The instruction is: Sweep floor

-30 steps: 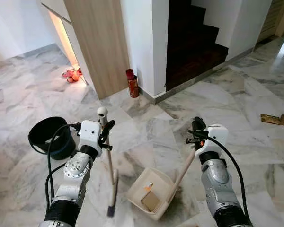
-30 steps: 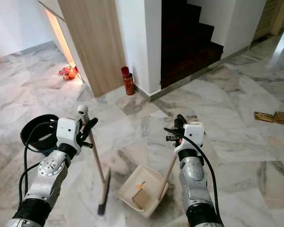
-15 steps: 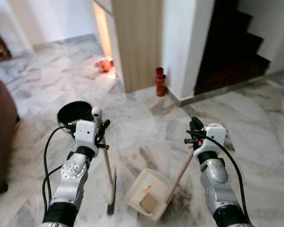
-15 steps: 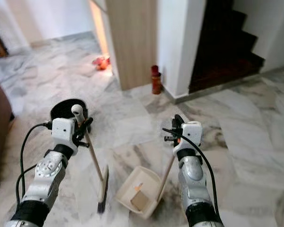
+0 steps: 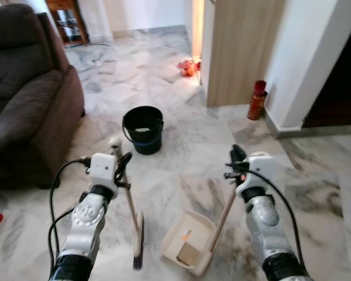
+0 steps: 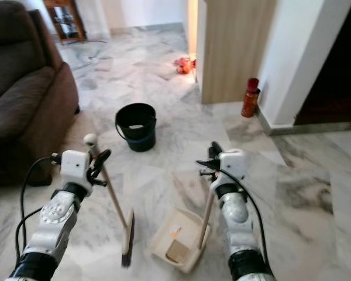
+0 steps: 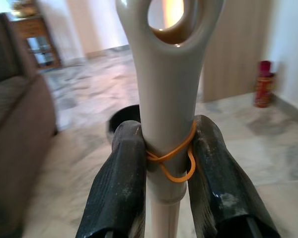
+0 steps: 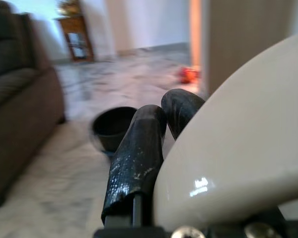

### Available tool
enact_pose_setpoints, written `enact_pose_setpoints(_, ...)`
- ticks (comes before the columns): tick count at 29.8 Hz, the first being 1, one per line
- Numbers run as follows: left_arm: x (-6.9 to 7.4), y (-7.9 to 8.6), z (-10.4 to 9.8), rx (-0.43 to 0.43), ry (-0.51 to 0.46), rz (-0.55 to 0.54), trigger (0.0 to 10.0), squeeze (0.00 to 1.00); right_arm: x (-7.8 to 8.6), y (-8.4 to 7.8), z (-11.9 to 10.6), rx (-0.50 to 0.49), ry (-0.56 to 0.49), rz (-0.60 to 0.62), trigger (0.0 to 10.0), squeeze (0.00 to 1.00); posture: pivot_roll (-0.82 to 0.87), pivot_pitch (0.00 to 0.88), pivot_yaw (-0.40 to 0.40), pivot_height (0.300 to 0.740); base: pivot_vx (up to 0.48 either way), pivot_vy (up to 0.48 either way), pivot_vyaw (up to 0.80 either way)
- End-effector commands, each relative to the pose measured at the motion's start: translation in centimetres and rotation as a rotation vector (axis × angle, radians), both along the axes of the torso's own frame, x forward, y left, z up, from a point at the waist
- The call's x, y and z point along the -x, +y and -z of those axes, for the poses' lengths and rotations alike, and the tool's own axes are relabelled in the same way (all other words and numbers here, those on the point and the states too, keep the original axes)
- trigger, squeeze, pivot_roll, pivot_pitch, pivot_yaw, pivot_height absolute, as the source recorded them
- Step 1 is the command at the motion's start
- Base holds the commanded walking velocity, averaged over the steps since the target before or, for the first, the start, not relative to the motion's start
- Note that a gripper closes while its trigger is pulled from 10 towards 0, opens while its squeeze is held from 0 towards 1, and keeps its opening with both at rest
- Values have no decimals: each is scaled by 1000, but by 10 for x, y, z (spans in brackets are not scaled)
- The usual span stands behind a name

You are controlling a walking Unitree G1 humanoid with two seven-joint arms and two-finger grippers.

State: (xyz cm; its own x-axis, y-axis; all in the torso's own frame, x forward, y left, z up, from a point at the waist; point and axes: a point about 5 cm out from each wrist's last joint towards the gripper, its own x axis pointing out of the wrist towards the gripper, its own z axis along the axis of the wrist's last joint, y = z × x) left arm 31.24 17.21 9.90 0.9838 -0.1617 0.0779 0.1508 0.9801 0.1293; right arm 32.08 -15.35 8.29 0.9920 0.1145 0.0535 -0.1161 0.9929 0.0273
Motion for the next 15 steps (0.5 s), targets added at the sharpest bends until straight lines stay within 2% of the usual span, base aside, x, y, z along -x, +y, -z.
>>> enact_pose_setpoints(1, -3, 0, -13, -16, -57, 5, 10000, 0, -2, 1, -6, -35, -30, 2, 10000, 0, 63, 0, 79, 740, 0, 0, 0)
enact_pose_setpoints(9, -2, 0, -12, -28, -58, -3, 10000, 0, -3, 2, -5, -36, -18, -6, 10000, 0, 73, 0, 71, 740, 0, 0, 0)
enact_pose_setpoints(15, -2, 1, -12, -31, -57, -9, 10000, 0, -3, 2, -4, -35, -14, -1, 10000, 0, 72, 0, 73, 740, 255, 0, 0)
